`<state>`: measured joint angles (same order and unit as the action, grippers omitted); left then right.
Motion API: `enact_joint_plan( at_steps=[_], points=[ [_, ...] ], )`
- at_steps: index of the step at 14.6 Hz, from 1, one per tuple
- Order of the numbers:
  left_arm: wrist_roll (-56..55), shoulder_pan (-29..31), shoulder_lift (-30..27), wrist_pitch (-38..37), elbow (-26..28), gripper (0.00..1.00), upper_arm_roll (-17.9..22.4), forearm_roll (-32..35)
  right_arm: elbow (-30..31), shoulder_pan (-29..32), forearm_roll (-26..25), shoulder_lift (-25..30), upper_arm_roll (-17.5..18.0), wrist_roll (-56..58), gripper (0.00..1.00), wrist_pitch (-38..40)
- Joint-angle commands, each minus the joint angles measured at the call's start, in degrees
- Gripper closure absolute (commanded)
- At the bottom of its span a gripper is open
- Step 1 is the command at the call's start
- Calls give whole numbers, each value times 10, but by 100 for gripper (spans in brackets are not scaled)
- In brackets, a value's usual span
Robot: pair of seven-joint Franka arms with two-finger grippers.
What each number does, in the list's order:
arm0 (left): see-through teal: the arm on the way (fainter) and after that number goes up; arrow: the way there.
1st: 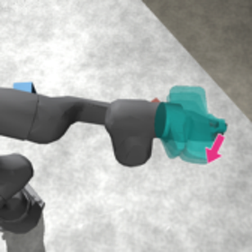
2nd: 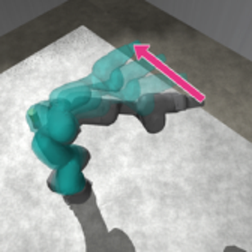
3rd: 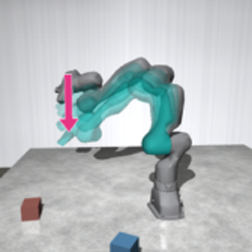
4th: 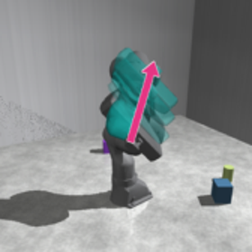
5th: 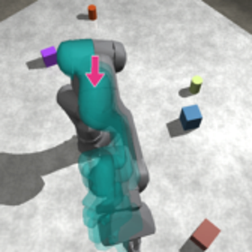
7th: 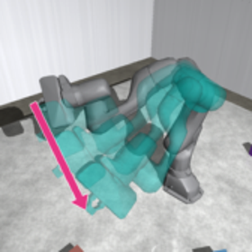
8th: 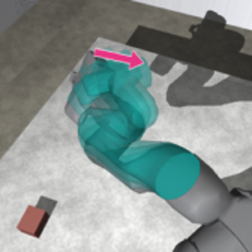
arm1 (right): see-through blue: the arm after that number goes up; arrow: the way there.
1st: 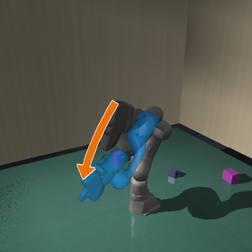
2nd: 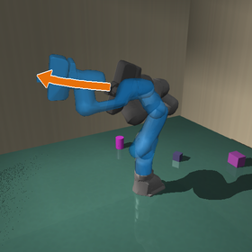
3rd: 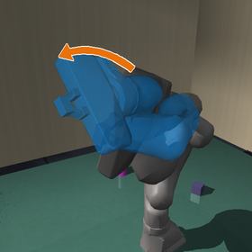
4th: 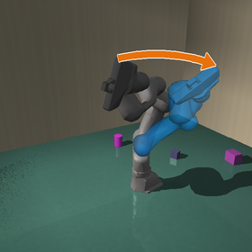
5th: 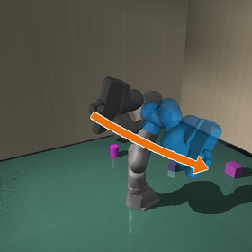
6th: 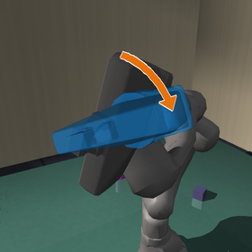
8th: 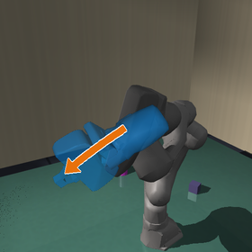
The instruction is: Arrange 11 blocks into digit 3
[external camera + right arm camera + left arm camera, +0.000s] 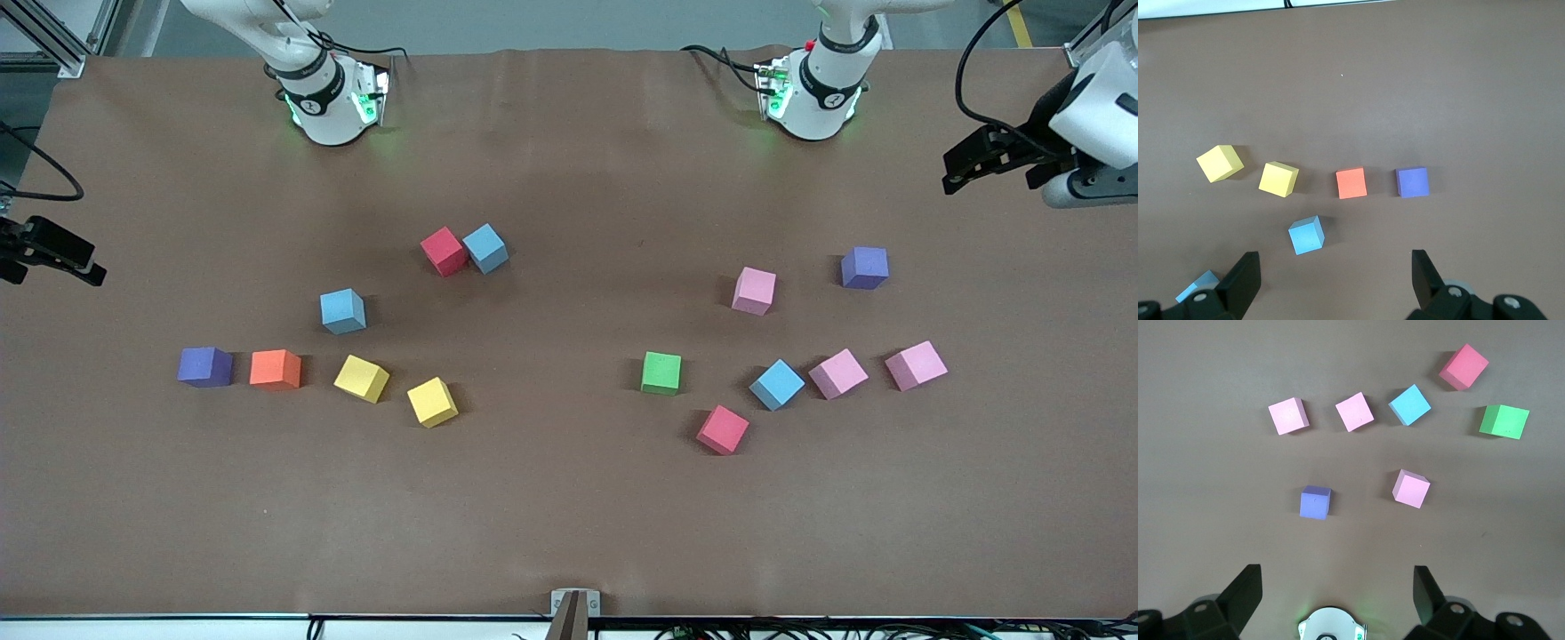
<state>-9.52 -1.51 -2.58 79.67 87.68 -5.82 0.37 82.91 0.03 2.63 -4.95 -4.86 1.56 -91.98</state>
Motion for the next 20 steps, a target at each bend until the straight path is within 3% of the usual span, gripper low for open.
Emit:
enact_joint_plan(
  at_steps=[1, 4, 7, 11, 18, 20],
  points=[
    [8, 3, 0, -4, -10, 0, 1, -3, 12, 8, -3, 16, 8, 4, 0, 0],
    [8, 3, 6, -2, -13, 0, 4, 1, 11, 8, -4, 16, 8, 5, 0, -7],
    [8, -2, 49, 9, -49, 0, 1, 9, 10, 6, -4, 14, 8, 5, 0, -6],
    [-2, -60, 133, 110, -42, 0, 1, 10, 10, 0, -1, 8, 9, 4, 0, 0],
    [-109, -165, 309, 304, -23, 0, 1, 13, 23, -123, -2, -54, 9, -7, 0, 29],
    [-117, -190, 354, 354, -26, 0, 1, 16, 65, -192, -2, -54, 8, -10, 0, 38]
  ],
)
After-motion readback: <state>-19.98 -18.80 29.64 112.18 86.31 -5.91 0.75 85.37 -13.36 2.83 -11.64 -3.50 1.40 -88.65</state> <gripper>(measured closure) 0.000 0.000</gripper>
